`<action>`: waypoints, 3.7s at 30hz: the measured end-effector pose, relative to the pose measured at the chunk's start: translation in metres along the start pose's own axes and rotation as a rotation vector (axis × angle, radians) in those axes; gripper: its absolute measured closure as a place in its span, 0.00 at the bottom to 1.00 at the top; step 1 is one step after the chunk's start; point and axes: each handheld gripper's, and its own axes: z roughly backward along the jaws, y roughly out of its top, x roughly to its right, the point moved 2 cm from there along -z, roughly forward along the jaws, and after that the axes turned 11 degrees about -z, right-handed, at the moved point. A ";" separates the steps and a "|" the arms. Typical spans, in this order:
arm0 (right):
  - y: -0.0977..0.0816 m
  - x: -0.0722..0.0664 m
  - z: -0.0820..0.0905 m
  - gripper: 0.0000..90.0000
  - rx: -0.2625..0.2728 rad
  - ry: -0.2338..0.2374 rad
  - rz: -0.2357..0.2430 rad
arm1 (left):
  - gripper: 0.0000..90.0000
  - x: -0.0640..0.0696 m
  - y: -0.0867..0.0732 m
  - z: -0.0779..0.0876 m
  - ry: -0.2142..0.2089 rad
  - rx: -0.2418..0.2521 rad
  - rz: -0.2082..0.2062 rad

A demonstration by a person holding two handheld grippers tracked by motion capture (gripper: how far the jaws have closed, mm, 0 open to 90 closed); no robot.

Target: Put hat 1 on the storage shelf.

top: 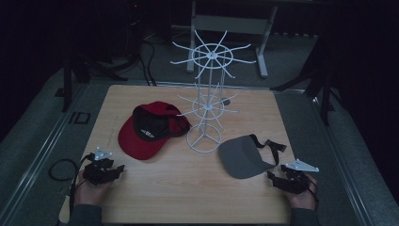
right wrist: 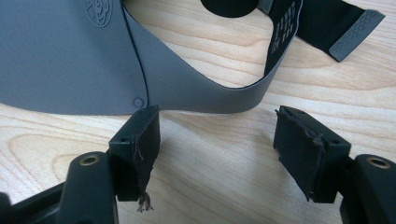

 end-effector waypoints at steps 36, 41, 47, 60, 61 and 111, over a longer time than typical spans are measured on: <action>0.000 0.000 0.000 0.33 0.000 0.003 0.002 | 0.80 -0.067 0.078 -0.027 -0.128 -0.001 0.019; 0.000 0.000 0.000 0.33 -0.001 0.002 0.002 | 0.83 -0.054 0.074 -0.023 -0.176 -0.018 -0.010; 0.000 0.000 -0.001 0.33 -0.001 0.001 0.002 | 0.83 -0.037 0.070 -0.023 -0.186 -0.052 -0.076; 0.000 0.000 -0.001 0.33 -0.001 0.001 0.002 | 0.67 -0.069 0.089 -0.031 -0.142 -0.020 0.006; 0.000 0.000 -0.001 0.33 -0.001 0.001 0.002 | 0.67 -0.070 0.089 -0.034 -0.139 -0.034 0.015; 0.000 0.000 -0.001 0.33 -0.002 0.003 0.001 | 0.81 0.004 0.076 -0.063 -0.723 -0.128 -0.062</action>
